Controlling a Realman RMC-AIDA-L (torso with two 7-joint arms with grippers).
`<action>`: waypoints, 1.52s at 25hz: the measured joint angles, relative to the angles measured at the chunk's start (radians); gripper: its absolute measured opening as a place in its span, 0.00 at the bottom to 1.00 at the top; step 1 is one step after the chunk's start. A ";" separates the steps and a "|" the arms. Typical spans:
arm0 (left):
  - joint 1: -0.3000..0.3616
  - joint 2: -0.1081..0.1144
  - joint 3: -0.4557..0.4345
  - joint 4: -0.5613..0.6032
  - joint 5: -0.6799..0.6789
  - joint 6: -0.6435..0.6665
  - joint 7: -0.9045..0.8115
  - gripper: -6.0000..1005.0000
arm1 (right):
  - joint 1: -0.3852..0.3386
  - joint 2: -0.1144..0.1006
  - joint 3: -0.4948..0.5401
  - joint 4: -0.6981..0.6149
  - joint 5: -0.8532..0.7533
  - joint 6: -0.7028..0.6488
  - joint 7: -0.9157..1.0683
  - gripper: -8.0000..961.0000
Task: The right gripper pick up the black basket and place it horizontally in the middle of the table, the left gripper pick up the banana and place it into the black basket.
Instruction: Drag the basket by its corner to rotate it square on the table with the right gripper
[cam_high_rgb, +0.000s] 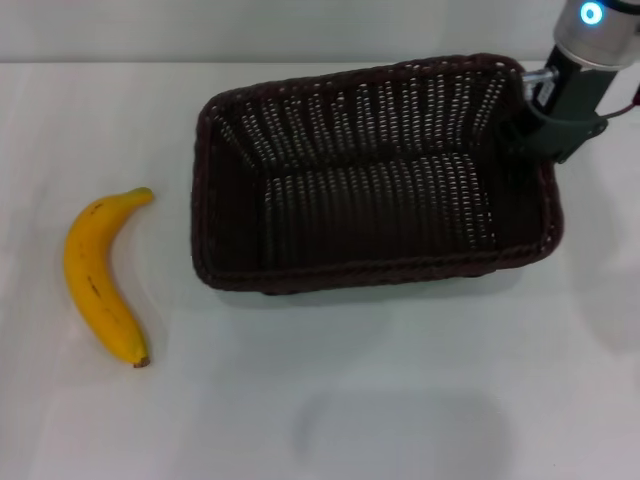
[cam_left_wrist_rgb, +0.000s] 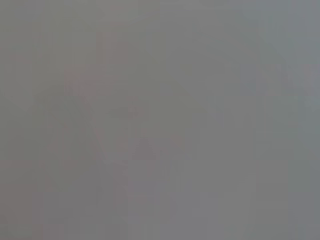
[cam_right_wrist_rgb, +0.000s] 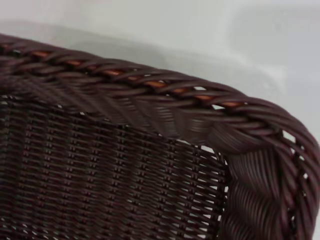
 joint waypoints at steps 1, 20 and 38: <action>0.000 -0.001 0.000 -0.001 0.001 0.000 0.000 0.79 | 0.006 0.001 0.000 0.003 0.005 -0.001 0.006 0.17; 0.005 0.001 0.000 -0.003 0.004 0.026 -0.001 0.79 | -0.045 0.013 -0.165 0.004 0.040 -0.036 0.029 0.22; -0.013 0.003 0.000 0.003 -0.002 0.051 -0.002 0.78 | -0.178 -0.001 -0.267 -0.141 0.151 -0.059 0.073 0.32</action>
